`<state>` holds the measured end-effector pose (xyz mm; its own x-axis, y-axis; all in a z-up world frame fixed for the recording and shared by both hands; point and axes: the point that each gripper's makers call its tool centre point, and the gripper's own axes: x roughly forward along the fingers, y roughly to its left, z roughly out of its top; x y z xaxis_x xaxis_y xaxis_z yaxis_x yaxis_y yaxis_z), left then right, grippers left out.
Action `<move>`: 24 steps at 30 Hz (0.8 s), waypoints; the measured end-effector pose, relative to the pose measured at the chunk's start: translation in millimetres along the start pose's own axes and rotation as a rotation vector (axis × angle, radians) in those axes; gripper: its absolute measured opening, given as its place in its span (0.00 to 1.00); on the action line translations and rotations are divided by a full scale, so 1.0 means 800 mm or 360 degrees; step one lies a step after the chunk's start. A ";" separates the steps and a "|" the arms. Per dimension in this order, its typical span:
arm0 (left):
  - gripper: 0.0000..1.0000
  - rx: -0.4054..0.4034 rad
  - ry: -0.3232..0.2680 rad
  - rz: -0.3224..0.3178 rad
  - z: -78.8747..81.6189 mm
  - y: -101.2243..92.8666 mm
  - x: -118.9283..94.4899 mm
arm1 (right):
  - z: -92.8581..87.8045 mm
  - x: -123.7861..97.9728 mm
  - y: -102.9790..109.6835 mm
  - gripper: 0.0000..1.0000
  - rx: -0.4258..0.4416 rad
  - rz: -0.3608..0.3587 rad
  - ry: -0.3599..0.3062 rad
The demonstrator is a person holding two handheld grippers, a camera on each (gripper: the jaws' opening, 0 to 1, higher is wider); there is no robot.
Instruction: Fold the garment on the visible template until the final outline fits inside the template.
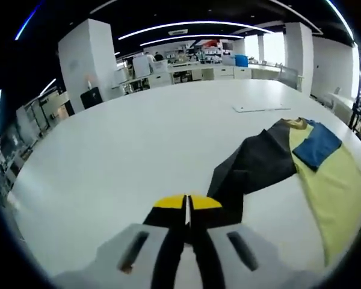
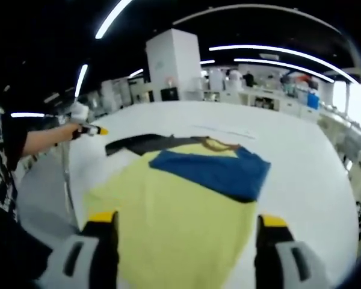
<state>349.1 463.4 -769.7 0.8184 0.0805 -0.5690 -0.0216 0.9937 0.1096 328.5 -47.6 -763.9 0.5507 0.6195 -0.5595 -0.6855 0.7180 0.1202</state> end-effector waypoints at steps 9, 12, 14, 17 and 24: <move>0.28 -0.0319 -0.0093 0.0035 -0.014 -0.013 -0.009 | -0.001 0.001 0.000 0.95 -0.0006 0.0004 0.0013; 0.37 -0.0418 -0.0116 0.0063 -0.020 -0.026 -0.016 | -0.002 0.001 -0.001 0.95 -0.0005 0.0003 0.0015; 0.41 -0.0463 -0.0095 0.0107 -0.030 -0.027 -0.017 | -0.002 0.001 -0.001 0.95 -0.0004 0.0005 0.0018; 0.48 -0.0520 -0.0079 0.0157 -0.042 -0.026 -0.013 | -0.004 0.003 -0.002 0.95 -0.0005 0.0004 0.0021; 0.57 -0.0600 -0.0020 0.0259 -0.058 -0.027 -0.006 | -0.007 0.002 -0.005 0.95 -0.0007 -0.0011 0.0035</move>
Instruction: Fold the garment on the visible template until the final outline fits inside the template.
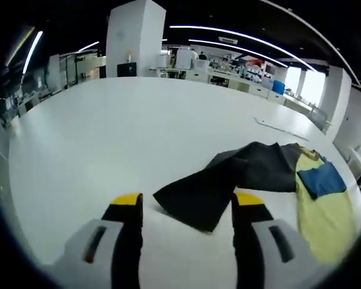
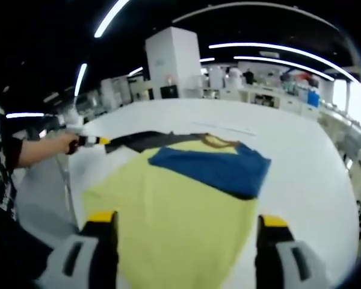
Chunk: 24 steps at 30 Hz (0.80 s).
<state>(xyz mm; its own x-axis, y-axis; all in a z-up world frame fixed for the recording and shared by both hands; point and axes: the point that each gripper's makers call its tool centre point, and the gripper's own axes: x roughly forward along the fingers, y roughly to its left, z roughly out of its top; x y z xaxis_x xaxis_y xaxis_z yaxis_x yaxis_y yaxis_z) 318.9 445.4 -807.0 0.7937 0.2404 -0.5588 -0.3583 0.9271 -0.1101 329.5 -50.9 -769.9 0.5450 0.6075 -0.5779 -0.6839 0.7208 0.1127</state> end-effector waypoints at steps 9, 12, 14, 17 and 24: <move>0.41 -0.0149 0.0044 0.0115 -0.030 -0.004 0.014 | 0.001 -0.002 -0.008 0.96 -0.0008 -0.0058 -0.0004; 0.37 -0.0181 0.0031 0.0136 -0.033 -0.004 0.017 | 0.001 -0.004 -0.009 0.96 -0.0001 -0.0068 -0.0012; 0.33 -0.0166 0.0033 0.0153 -0.037 -0.007 0.018 | 0.001 -0.004 -0.011 0.96 0.0001 -0.0080 -0.0019; 0.29 -0.0161 0.0003 0.0187 -0.036 -0.011 0.018 | 0.000 -0.006 -0.015 0.96 0.0004 -0.0113 -0.0015; 0.13 -0.0176 0.0024 0.0296 -0.045 -0.012 0.012 | -0.001 -0.006 -0.022 0.96 0.0013 -0.0151 -0.0017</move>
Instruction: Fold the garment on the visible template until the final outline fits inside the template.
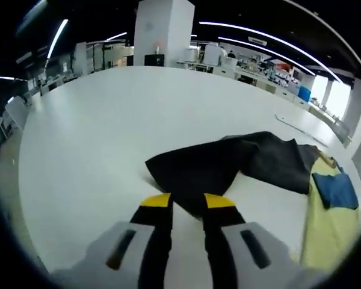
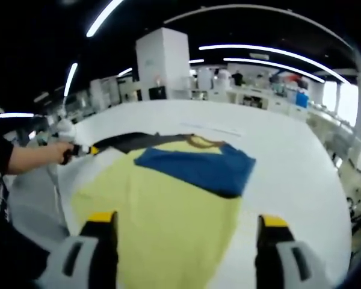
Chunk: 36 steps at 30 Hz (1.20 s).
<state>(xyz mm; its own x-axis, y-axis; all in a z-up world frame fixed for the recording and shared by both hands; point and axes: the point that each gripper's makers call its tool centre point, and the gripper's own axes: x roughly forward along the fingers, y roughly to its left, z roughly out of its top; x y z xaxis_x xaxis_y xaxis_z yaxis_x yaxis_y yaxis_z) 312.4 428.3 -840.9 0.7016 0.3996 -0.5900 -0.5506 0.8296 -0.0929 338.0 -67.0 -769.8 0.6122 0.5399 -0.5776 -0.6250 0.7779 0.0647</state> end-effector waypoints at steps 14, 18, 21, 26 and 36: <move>0.01 -0.0081 0.0077 0.0106 0.000 -0.002 0.007 | -0.005 0.000 -0.006 0.94 0.0020 -0.0045 0.0013; 0.01 -0.0094 0.0098 0.0062 0.003 -0.002 0.007 | -0.005 -0.003 -0.010 0.93 0.0034 -0.0061 0.0003; 0.00 -0.0040 0.0086 0.0079 0.013 0.011 0.004 | -0.006 -0.004 -0.009 0.92 0.0047 -0.0061 -0.0004; 0.00 0.0114 0.0015 0.0051 0.048 0.028 0.002 | -0.006 -0.003 -0.008 0.92 0.0065 -0.0058 -0.0011; 0.00 0.0221 -0.0006 -0.0015 0.083 0.061 0.024 | 0.002 0.000 0.000 0.93 0.0078 -0.0005 -0.0040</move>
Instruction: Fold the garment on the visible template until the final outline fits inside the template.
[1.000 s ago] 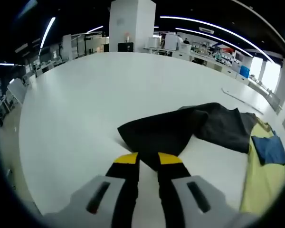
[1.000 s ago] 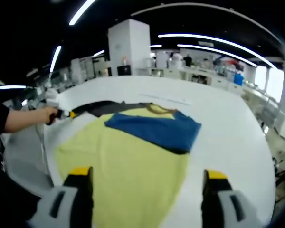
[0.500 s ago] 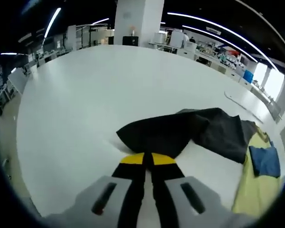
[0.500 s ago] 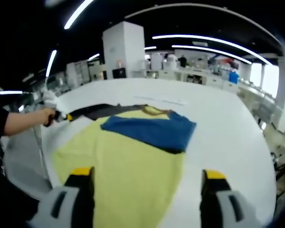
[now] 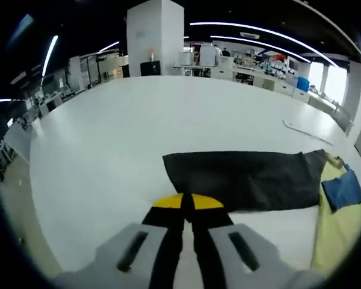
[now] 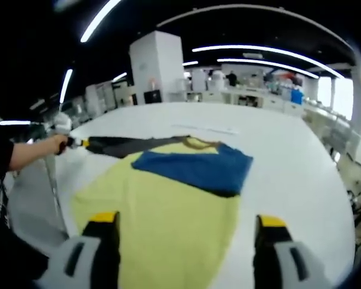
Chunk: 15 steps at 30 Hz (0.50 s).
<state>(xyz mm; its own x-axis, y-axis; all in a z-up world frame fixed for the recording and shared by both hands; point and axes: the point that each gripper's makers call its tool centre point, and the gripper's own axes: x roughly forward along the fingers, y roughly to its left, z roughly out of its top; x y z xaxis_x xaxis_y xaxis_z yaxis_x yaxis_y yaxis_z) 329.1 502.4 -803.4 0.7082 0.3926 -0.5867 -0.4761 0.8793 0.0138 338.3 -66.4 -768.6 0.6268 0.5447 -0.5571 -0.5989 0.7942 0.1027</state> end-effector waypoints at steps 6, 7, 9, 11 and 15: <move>0.00 0.0009 0.0046 -0.0019 -0.004 0.004 -0.002 | -0.001 0.000 0.006 0.97 -0.0026 0.0034 0.0011; 0.00 0.0024 0.0049 -0.0022 -0.005 0.001 -0.007 | -0.001 0.000 0.007 0.97 -0.0027 0.0037 0.0012; 0.00 0.0021 0.0063 -0.0031 -0.007 -0.002 -0.010 | -0.001 0.000 0.009 0.98 -0.0031 0.0045 0.0016; 0.00 0.0033 0.0080 -0.0037 -0.010 -0.003 -0.011 | -0.002 -0.001 0.008 0.98 -0.0031 0.0047 0.0026; 0.00 0.0044 0.0108 -0.0065 -0.015 -0.003 -0.006 | -0.003 -0.003 0.007 0.98 -0.0035 0.0038 0.0033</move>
<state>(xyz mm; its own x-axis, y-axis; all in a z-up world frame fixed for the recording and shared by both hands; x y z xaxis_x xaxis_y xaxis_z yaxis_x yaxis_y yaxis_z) 320.4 495.5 -809.9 0.6891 0.3381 -0.6410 -0.4323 0.9017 0.0108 332.5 -64.1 -769.1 0.6018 0.5574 -0.5719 -0.6246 0.7748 0.0979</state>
